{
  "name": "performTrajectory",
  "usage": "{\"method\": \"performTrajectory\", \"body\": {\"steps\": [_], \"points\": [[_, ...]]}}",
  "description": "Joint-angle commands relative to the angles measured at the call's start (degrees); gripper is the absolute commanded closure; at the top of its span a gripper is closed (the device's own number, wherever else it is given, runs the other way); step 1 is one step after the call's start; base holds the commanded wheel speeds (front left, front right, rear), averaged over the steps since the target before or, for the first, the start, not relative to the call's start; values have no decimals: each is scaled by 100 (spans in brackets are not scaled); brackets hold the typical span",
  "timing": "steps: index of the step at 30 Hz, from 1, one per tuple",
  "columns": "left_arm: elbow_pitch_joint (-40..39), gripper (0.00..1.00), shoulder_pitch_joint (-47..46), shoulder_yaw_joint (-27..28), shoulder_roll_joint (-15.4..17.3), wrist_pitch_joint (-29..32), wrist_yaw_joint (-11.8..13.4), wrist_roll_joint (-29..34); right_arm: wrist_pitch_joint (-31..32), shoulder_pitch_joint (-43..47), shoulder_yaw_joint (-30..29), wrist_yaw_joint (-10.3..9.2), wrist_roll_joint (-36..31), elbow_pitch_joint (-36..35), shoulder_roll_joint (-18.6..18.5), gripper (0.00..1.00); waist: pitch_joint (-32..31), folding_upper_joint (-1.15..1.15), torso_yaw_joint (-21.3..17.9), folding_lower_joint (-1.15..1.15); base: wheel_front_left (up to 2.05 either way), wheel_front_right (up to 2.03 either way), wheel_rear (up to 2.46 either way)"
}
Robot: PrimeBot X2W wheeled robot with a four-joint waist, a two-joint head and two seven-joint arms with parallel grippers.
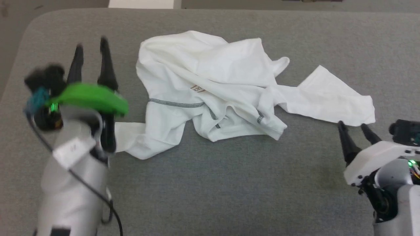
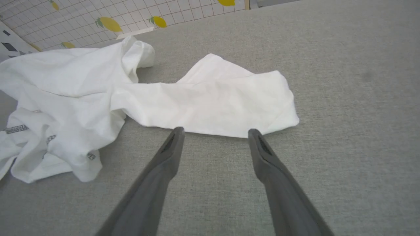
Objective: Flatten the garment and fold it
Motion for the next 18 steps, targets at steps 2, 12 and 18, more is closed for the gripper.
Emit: {"method": "performTrajectory", "body": {"steps": [2,12,18], "points": [[-541,0,837,263,-111,-19,131,162,92,-204,200,-8,-42,73,4,0,-222,0,282,0,0,0,0],[-1633,0,2572,677,-582,-20,265,233,1115,-1381,880,-8,-1322,1299,-108,0,-46,0,755,0,0,0,0],[-1688,0,2500,636,-681,-20,207,285,1038,-1785,845,-8,-1884,2044,-125,0,95,0,890,0,0,0,0]]}}
